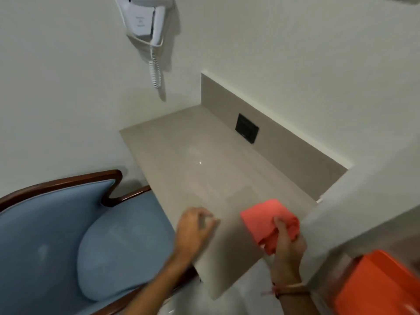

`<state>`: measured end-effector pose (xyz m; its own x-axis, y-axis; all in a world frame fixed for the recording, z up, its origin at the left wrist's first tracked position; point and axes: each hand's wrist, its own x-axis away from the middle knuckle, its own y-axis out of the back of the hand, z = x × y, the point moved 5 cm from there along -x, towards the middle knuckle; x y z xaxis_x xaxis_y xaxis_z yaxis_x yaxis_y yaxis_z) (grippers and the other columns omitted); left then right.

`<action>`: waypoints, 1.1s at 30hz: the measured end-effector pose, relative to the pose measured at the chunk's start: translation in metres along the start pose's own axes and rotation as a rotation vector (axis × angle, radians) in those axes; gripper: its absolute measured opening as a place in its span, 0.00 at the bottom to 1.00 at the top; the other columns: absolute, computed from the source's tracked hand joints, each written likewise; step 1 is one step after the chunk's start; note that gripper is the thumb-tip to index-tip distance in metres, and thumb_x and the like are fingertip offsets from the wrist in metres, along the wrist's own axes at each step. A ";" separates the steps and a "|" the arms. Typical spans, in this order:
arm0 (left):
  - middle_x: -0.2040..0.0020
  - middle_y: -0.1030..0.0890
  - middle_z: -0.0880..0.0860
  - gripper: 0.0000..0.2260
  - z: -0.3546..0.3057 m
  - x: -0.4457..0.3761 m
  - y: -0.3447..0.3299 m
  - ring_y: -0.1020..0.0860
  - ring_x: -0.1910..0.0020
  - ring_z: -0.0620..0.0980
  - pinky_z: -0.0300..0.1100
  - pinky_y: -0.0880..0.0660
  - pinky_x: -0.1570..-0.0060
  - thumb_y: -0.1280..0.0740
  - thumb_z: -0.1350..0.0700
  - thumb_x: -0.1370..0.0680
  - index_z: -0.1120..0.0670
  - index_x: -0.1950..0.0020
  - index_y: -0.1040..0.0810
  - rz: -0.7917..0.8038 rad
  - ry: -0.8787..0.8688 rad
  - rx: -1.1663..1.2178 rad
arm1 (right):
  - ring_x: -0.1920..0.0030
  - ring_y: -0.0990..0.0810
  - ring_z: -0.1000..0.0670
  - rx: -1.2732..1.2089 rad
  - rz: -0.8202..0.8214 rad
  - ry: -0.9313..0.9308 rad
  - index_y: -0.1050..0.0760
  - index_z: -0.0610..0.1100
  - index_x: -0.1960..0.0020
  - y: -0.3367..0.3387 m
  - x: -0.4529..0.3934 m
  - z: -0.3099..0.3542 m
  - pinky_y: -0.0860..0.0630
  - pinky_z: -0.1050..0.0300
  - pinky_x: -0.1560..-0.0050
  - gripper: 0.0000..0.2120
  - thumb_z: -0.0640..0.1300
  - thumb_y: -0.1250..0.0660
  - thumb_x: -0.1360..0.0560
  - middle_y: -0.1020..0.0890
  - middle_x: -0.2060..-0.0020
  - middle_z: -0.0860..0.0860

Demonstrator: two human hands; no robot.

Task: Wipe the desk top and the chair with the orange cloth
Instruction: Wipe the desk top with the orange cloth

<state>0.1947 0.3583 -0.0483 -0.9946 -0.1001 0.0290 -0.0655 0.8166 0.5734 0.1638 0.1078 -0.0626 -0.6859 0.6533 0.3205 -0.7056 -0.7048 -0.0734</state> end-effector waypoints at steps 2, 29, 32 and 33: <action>0.42 0.18 0.57 0.13 0.036 -0.043 0.036 0.22 0.41 0.58 0.52 0.25 0.39 0.30 0.49 0.20 0.56 0.41 0.18 -0.038 -0.016 -0.276 | 0.54 0.19 0.46 0.298 -0.135 0.333 0.20 0.46 0.54 -0.022 -0.009 0.018 0.17 0.47 0.51 0.05 0.43 0.24 0.26 0.17 0.59 0.49; 0.19 0.39 0.61 0.29 0.197 -0.324 0.108 0.41 0.20 0.60 0.59 0.42 0.23 0.56 0.46 0.17 0.58 0.19 0.42 -0.161 -0.053 -0.829 | 0.27 0.29 0.45 1.277 0.606 0.889 0.25 0.53 0.30 -0.497 -0.167 -0.038 0.41 0.43 0.21 0.24 0.64 0.38 0.21 0.23 0.31 0.49; 0.19 0.40 0.61 0.29 0.197 -0.325 0.110 0.42 0.19 0.59 0.58 0.43 0.22 0.56 0.46 0.17 0.58 0.19 0.43 -0.153 -0.038 -0.824 | 0.31 0.26 0.42 1.279 0.747 1.010 0.22 0.50 0.35 -0.486 -0.104 -0.057 0.39 0.41 0.22 0.21 0.61 0.36 0.22 0.20 0.35 0.47; 0.19 0.41 0.61 0.29 0.197 -0.324 0.109 0.42 0.19 0.59 0.58 0.44 0.22 0.56 0.46 0.17 0.58 0.18 0.44 -0.149 -0.033 -0.823 | 0.31 0.25 0.42 1.266 0.768 1.050 0.22 0.49 0.35 -0.467 -0.088 -0.062 0.39 0.40 0.22 0.21 0.60 0.35 0.22 0.20 0.35 0.47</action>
<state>0.4941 0.5921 -0.1563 -0.9828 -0.1470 -0.1114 -0.1294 0.1194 0.9844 0.5432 0.3965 -0.1148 -0.9263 -0.3517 -0.1351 -0.0104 -0.3345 0.9423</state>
